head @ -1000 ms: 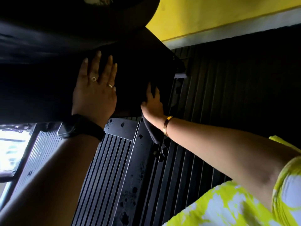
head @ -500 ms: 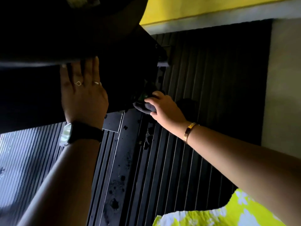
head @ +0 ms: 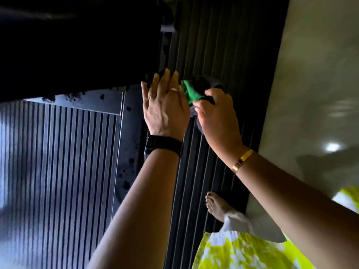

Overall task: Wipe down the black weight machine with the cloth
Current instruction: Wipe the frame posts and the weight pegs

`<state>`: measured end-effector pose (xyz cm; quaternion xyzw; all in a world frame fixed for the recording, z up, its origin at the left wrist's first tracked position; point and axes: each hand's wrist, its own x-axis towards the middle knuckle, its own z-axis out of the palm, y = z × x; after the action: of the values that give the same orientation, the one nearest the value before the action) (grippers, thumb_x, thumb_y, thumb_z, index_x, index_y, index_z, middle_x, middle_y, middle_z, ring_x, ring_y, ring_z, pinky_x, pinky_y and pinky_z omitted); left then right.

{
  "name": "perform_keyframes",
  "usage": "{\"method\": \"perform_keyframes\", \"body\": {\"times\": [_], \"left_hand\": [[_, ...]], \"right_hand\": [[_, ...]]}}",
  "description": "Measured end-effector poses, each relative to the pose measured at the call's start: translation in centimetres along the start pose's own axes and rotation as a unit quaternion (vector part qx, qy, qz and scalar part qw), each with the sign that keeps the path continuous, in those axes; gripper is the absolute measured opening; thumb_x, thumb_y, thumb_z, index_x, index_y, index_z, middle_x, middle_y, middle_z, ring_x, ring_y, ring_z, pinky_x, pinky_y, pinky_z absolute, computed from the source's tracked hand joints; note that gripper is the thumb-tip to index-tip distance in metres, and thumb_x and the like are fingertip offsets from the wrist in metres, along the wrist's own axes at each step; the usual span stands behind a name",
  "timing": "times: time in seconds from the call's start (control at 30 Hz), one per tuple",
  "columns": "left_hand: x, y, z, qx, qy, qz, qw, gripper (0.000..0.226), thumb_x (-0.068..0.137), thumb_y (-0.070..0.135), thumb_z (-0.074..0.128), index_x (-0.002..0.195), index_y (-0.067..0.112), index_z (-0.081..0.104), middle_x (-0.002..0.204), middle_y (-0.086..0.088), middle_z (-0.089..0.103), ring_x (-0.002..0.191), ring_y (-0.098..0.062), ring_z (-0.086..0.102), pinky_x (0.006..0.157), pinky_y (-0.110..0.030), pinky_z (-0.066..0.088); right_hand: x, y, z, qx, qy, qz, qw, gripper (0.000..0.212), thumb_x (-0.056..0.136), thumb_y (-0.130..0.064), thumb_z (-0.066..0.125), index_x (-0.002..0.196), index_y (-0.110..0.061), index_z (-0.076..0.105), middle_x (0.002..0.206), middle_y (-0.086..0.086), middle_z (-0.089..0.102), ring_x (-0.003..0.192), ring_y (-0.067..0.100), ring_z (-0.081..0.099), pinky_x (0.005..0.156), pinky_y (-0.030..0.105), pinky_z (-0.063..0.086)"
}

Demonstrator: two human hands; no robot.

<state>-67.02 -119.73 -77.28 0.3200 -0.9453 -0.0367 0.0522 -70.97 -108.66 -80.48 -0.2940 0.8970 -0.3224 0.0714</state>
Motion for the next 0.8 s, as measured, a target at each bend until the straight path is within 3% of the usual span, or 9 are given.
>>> {"method": "perform_keyframes", "body": {"times": [0.07, 0.17, 0.4, 0.5, 0.57, 0.63, 0.73, 0.8], "left_hand": [[-2.0, 1.6, -1.9, -0.017, -0.028, -0.019, 0.999, 0.045, 0.095, 0.026, 0.036, 0.126, 0.010, 0.064, 0.135, -0.010, 0.059, 0.130, -0.034, 0.049, 0.116, -0.045, 0.014], [-3.3, 4.6, -5.2, -0.056, -0.067, -0.055, 0.995, 0.040, 0.096, 0.023, 0.041, 0.127, 0.010, 0.063, 0.136, -0.009, 0.058, 0.131, -0.033, 0.048, 0.117, -0.047, 0.017], [-3.7, 11.1, -15.5, -0.086, -0.110, -0.023, 0.990, 0.045, 0.099, 0.028, 0.034, 0.137, 0.013, 0.054, 0.144, -0.008, 0.050, 0.138, -0.029, 0.039, 0.118, -0.039, 0.006], [-3.9, 12.5, -20.1, -0.082, -0.113, -0.046, 0.989, 0.062, 0.094, 0.041, 0.017, 0.138, 0.013, 0.053, 0.142, -0.010, 0.053, 0.136, -0.030, 0.043, 0.118, -0.041, 0.011], [-4.4, 13.1, -23.0, -0.086, -0.094, -0.051, 0.991, 0.063, 0.094, 0.042, 0.017, 0.133, 0.011, 0.058, 0.136, -0.012, 0.057, 0.132, -0.033, 0.047, 0.116, -0.045, 0.015], [-4.9, 13.2, -25.0, -0.080, -0.093, -0.058, 0.991, 0.066, 0.094, 0.043, 0.014, 0.134, 0.011, 0.057, 0.138, -0.011, 0.056, 0.135, -0.033, 0.044, 0.117, -0.043, 0.010], [-5.6, 12.8, -28.9, -0.048, -0.119, -0.086, 0.988, 0.078, 0.090, 0.048, 0.002, 0.140, 0.014, 0.050, 0.147, -0.007, 0.046, 0.143, -0.028, 0.032, 0.116, -0.039, -0.004], [-6.2, 12.5, -31.4, -0.032, -0.124, -0.109, 0.986, 0.066, 0.097, 0.046, 0.010, 0.142, 0.015, 0.046, 0.151, -0.006, 0.042, 0.145, -0.026, 0.028, 0.117, -0.039, -0.006]], "right_hand": [[-1.6, 0.2, -3.1, -0.018, 0.013, -0.011, 1.000, 0.027, 0.085, -0.019, 0.050, 0.083, -0.005, 0.072, 0.100, 0.016, 0.066, 0.083, 0.035, 0.061, 0.065, 0.027, 0.047], [-1.7, 0.5, -7.1, -0.027, 0.014, -0.021, 0.999, 0.015, 0.081, -0.012, 0.060, 0.081, -0.004, 0.072, 0.090, 0.013, 0.067, 0.077, 0.035, 0.061, 0.061, 0.029, 0.048], [1.5, -4.3, -18.0, -0.012, 0.009, -0.068, 0.998, 0.016, 0.084, -0.014, 0.062, 0.084, -0.002, 0.073, 0.092, 0.014, 0.071, 0.083, 0.037, 0.062, 0.065, 0.035, 0.054], [2.5, -6.5, -22.4, -0.026, 0.017, -0.103, 0.994, 0.025, 0.088, -0.020, 0.055, 0.079, -0.004, 0.072, 0.090, 0.011, 0.071, 0.081, 0.033, 0.062, 0.063, 0.032, 0.051], [2.3, -7.7, -24.9, -0.038, 0.025, -0.127, 0.991, 0.013, 0.081, -0.014, 0.069, 0.075, -0.003, 0.071, 0.088, 0.013, 0.071, 0.078, 0.035, 0.062, 0.063, 0.032, 0.051], [2.1, -9.0, -26.5, -0.043, -0.006, -0.129, 0.991, 0.006, 0.076, -0.007, 0.076, 0.075, -0.003, 0.071, 0.091, 0.013, 0.070, 0.081, 0.034, 0.062, 0.067, 0.033, 0.053], [1.3, -12.0, -29.6, -0.029, -0.088, -0.121, 0.988, 0.008, 0.079, 0.003, 0.066, 0.083, -0.001, 0.071, 0.095, 0.017, 0.067, 0.090, 0.036, 0.059, 0.076, 0.048, 0.052], [0.4, -14.0, -31.0, -0.024, -0.077, -0.135, 0.988, 0.007, 0.075, 0.002, 0.072, 0.082, 0.001, 0.072, 0.098, 0.019, 0.068, 0.090, 0.038, 0.061, 0.072, 0.047, 0.055]]}}
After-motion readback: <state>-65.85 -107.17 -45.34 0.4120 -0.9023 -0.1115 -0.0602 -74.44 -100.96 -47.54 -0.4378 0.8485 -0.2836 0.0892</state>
